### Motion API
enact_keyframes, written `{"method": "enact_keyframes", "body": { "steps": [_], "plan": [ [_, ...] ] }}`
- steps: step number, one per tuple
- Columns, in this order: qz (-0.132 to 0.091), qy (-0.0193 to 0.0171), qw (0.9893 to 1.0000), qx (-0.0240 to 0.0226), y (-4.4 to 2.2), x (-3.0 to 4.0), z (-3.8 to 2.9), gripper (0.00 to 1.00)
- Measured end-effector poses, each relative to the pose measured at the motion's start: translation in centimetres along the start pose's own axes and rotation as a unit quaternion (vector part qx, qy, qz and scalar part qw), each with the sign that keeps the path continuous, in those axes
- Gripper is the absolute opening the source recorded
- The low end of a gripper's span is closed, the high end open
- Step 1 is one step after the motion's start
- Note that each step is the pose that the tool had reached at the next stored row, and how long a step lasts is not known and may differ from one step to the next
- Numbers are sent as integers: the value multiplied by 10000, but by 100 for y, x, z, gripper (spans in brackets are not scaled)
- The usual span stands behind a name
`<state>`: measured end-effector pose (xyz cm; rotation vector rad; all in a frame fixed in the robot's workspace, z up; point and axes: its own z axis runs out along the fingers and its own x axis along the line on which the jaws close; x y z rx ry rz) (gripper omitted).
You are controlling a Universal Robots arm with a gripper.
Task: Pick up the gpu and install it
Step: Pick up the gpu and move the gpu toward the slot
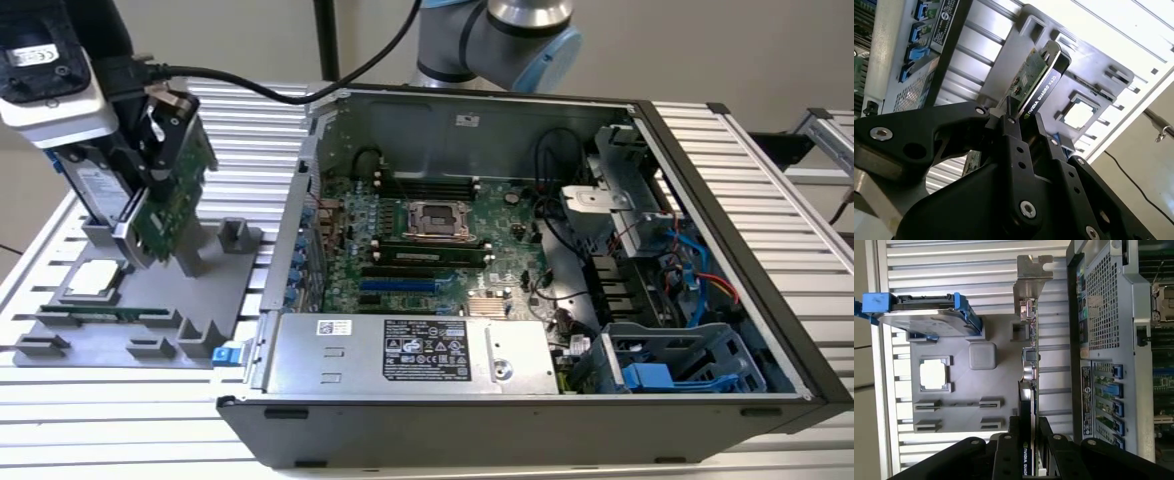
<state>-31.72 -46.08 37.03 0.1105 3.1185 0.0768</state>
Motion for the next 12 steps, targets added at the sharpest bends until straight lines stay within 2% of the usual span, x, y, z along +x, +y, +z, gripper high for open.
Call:
{"method": "enact_keyframes", "body": {
  "steps": [12],
  "plan": [
    [0, -1, 10000, -1, 7, -3, -144, 0]
  ]
}}
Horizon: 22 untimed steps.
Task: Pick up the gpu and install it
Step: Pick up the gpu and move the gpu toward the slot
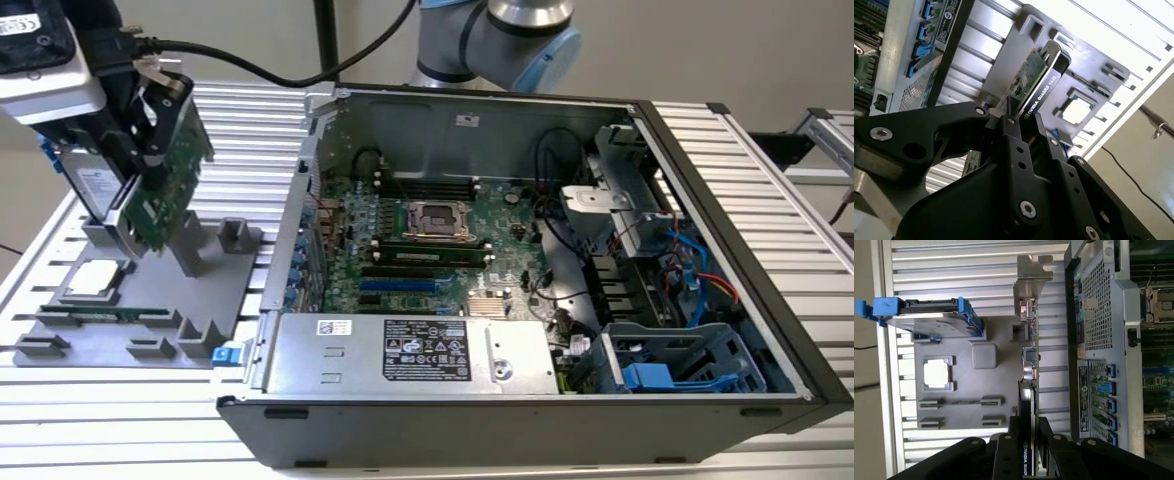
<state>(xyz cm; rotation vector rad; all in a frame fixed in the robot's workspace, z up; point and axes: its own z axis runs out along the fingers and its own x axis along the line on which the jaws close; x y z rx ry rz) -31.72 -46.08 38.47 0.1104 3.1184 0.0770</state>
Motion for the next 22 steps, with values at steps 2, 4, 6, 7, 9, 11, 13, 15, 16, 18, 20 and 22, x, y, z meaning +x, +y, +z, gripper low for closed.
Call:
{"method": "enact_keyframes", "body": {
  "steps": [2, 4, 6, 7, 9, 11, 13, 15, 16, 18, 20, 22],
  "plan": [
    [0, 0, 10000, 0, 1, 0, -17, 0],
    [0, 0, 10000, 0, 2, -1, -30, 0],
    [0, 0, 10000, 0, 2, -1, -42, 0],
    [0, 0, 10000, 0, 3, -1, -47, 0],
    [0, 0, 10000, 0, 3, -1, -54, 0],
    [0, 0, 10000, 0, 3, -1, -57, 0],
    [0, 0, 10000, 0, 3, -1, -59, 0],
    [0, 0, 10000, 0, 3, -1, -60, 0],
    [0, 0, 10000, 0, 3, -1, -60, 0],
    [0, 0, 10000, 0, 3, -1, -60, 0],
    [0, 1, 10000, 0, 3, -1, -60, 0],
    [0, 0, 10000, 1, 3, -1, -61, 0]
  ]
}}
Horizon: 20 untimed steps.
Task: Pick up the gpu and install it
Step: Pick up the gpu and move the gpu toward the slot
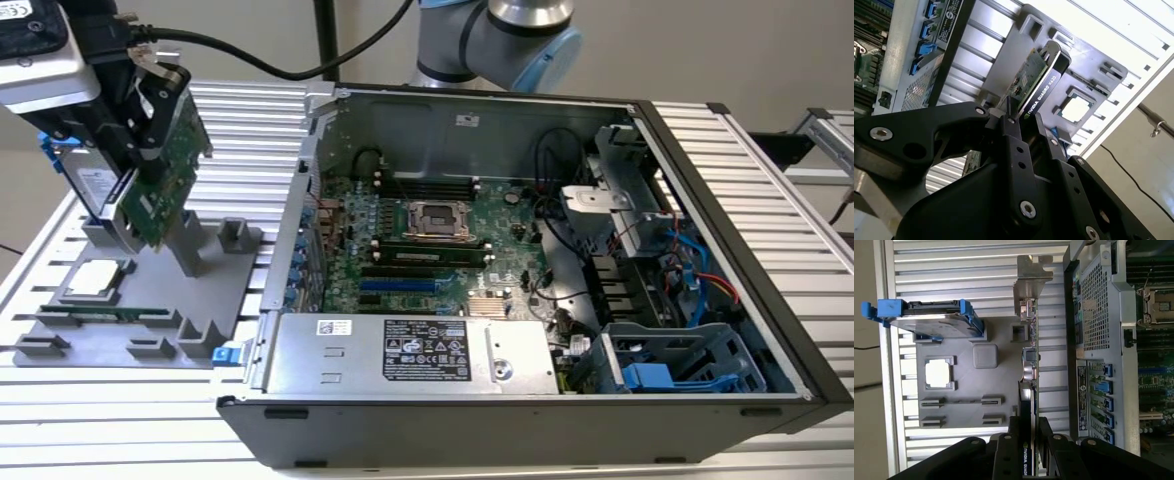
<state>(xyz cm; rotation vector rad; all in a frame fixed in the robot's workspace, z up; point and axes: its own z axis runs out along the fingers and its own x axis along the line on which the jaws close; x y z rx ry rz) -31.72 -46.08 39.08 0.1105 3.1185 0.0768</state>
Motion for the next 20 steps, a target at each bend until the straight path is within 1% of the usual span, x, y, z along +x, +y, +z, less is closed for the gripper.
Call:
{"method": "enact_keyframes", "body": {
  "steps": [1, 3, 7, 10, 20],
  "plan": [
    [0, 0, 10000, 0, 0, 0, -2, 0],
    [0, 1, 10000, 1, 2, -1, -27, 0],
    [0, 0, 10000, 0, 6, -2, -119, 0],
    [0, 0, 10000, 0, 8, -3, -172, 0],
    [0, -1, 10000, 0, 14, -5, -290, 0]
  ]
}}
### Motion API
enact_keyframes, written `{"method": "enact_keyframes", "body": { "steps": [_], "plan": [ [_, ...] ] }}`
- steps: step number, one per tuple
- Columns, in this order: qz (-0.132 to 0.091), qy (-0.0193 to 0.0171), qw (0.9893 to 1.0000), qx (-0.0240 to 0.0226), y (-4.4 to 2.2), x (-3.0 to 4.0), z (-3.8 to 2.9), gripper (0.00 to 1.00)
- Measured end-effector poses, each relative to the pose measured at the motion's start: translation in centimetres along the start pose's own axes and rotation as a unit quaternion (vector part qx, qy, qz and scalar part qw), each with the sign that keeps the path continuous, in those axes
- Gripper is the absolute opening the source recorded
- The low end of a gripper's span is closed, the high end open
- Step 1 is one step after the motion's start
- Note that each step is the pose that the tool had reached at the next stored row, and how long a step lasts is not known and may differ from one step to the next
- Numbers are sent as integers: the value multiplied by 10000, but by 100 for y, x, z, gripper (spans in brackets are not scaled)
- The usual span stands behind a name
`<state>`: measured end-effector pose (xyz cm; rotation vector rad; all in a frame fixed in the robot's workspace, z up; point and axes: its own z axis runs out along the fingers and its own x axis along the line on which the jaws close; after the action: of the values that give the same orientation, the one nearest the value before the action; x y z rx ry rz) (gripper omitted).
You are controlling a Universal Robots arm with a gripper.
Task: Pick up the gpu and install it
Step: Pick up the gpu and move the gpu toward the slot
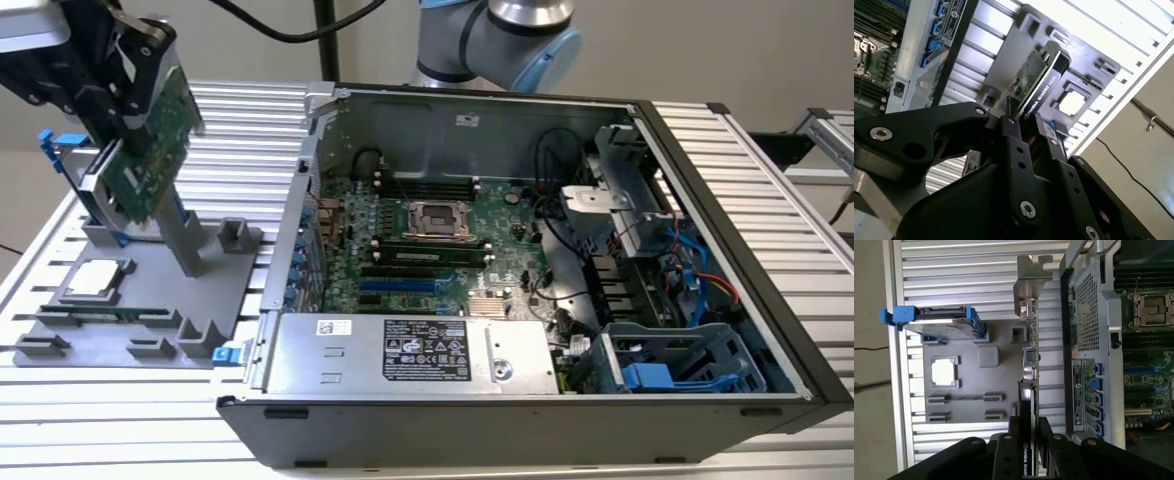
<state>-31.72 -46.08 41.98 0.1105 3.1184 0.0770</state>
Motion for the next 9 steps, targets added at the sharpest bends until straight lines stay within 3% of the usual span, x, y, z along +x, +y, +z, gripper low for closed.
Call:
{"method": "enact_keyframes", "body": {
  "steps": [9],
  "plan": [
    [0, 0, 10000, 0, 4, -1, -72, 0]
  ]
}}
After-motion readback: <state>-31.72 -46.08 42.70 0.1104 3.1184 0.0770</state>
